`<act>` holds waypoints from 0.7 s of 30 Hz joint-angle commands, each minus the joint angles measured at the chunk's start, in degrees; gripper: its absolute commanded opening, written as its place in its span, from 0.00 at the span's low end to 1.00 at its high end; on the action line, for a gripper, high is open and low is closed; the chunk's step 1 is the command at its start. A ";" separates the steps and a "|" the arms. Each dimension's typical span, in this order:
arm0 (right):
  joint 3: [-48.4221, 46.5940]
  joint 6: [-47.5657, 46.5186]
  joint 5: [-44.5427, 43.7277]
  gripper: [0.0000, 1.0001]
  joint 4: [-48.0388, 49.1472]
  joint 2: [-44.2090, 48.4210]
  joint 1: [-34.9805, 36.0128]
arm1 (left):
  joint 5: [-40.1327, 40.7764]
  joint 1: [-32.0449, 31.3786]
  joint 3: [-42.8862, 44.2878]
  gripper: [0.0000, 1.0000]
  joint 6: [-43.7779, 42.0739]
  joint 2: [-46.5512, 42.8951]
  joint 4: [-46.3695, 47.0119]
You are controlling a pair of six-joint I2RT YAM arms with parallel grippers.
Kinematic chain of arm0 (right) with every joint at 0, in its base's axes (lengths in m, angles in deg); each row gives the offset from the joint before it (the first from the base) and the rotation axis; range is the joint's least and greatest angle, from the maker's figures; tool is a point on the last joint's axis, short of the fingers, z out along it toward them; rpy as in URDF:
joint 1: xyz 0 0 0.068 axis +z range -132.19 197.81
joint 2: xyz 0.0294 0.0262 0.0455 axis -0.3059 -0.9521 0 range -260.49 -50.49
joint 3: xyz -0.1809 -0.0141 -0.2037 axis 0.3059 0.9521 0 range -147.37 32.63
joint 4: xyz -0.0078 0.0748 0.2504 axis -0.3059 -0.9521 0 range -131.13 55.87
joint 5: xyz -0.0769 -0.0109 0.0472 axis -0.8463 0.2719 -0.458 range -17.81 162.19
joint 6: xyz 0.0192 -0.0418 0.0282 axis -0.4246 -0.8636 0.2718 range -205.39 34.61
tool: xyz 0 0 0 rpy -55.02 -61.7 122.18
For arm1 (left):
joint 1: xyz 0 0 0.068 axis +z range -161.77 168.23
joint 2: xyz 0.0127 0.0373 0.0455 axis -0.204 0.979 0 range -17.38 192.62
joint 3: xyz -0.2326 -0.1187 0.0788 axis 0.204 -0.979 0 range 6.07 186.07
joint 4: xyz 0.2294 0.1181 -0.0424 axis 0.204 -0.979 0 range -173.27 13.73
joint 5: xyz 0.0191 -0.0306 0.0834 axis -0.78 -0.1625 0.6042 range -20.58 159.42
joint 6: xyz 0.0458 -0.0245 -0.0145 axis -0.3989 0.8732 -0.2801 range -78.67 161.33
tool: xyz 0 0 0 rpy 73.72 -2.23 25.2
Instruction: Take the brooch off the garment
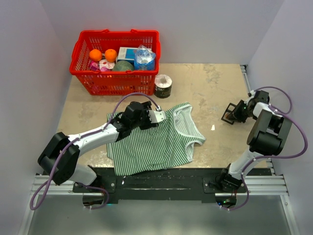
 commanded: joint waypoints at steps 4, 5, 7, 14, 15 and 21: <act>-1.26 -0.13 -2.90 0.39 -2.16 2.09 -0.02 | -0.69 -0.25 1.20 0.77 1.10 -0.98 1.36; -1.44 -0.22 -2.99 0.41 -2.34 2.09 -0.10 | -0.69 -0.25 1.02 0.77 1.10 -1.07 1.36; -1.62 -0.40 -3.60 0.44 -2.69 2.26 -0.02 | -0.77 -0.25 0.85 0.77 1.10 -1.25 1.36; -2.67 -1.45 -6.58 0.99 -6.81 4.10 -0.02 | -0.77 -0.25 0.06 0.77 1.10 -2.56 1.27; -3.02 -1.80 -7.37 0.99 -7.52 4.54 -0.02 | -0.77 -0.25 -0.12 0.77 1.01 -2.65 1.18; -3.46 -3.47 -5.19 0.99 -9.19 7.53 -0.02 | -0.33 -0.25 -1.70 0.77 0.66 -3.80 1.80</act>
